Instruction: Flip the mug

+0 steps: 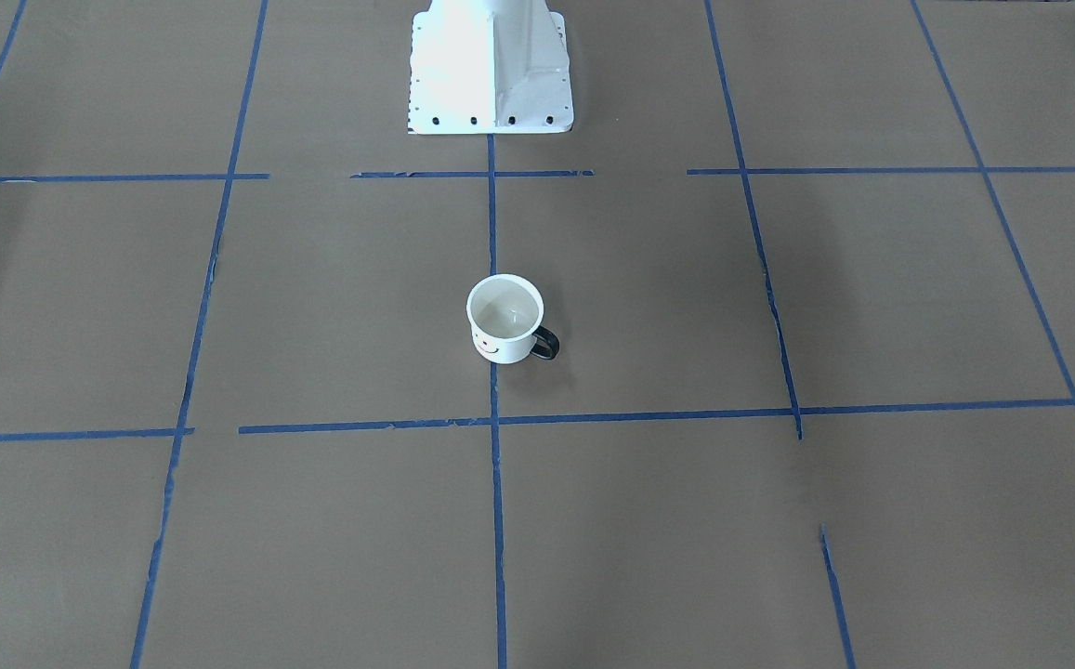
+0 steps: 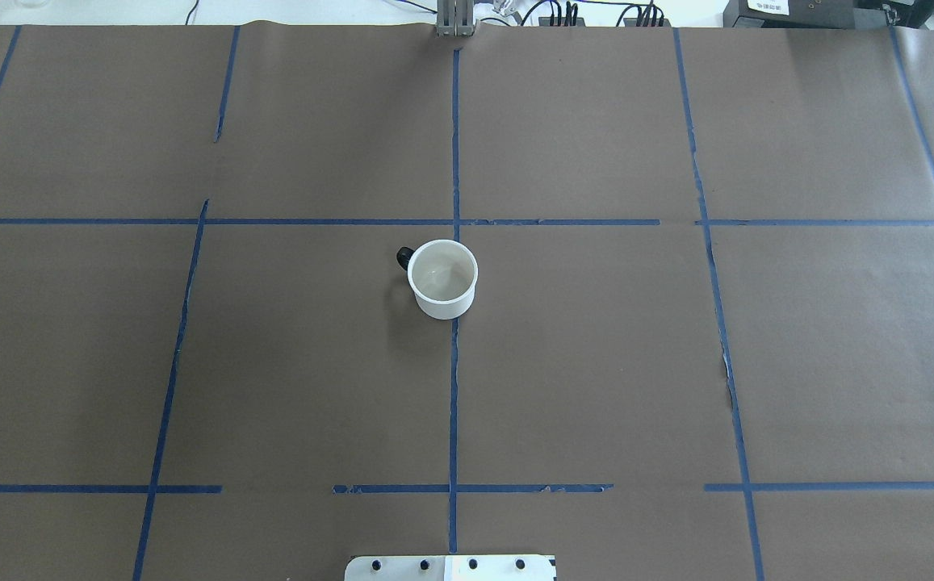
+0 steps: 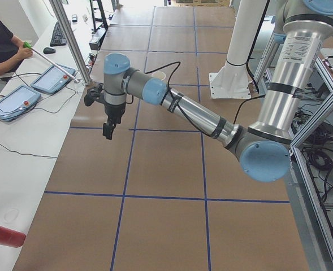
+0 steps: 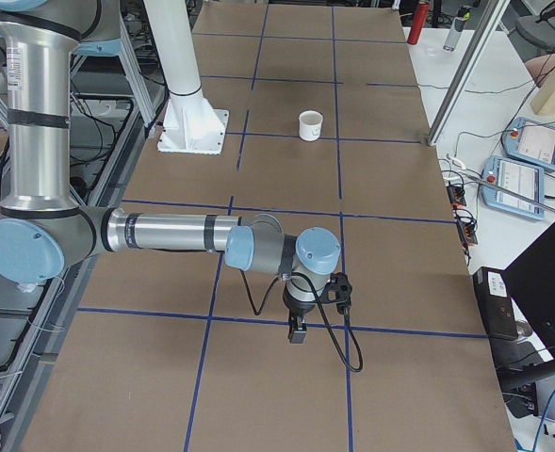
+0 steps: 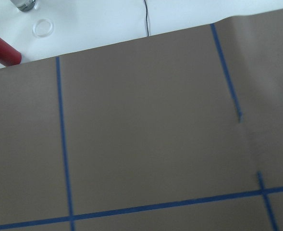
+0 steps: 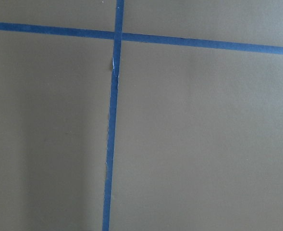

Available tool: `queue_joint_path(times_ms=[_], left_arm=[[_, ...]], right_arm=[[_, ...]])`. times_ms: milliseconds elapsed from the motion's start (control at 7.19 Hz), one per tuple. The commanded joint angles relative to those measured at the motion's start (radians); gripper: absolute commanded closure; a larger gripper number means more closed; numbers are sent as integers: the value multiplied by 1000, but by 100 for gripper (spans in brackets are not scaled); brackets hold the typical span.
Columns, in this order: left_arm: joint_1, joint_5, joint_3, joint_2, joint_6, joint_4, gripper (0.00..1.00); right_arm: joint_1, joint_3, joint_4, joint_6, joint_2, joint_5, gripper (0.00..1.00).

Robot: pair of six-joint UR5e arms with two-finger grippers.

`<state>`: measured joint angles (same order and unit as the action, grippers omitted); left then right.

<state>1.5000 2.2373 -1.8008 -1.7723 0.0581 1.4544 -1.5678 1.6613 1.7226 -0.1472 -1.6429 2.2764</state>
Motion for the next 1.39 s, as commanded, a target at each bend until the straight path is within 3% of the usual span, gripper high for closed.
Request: queue_joint_path(times_ms=[0,139,1113,1252], left_arm=[[118,105,108,184,-283,-12,0],[118,110,104,270,-287,-2,0],[118,113,46,269,-276,-3,0],[118,158,57,269,-273,-2,0]], right_arm=[[0,0,0,0,0,0,0],[0,0,0,0,0,0,0],[0,0,0,0,0,0,0],[0,0,0,0,0,0,0]])
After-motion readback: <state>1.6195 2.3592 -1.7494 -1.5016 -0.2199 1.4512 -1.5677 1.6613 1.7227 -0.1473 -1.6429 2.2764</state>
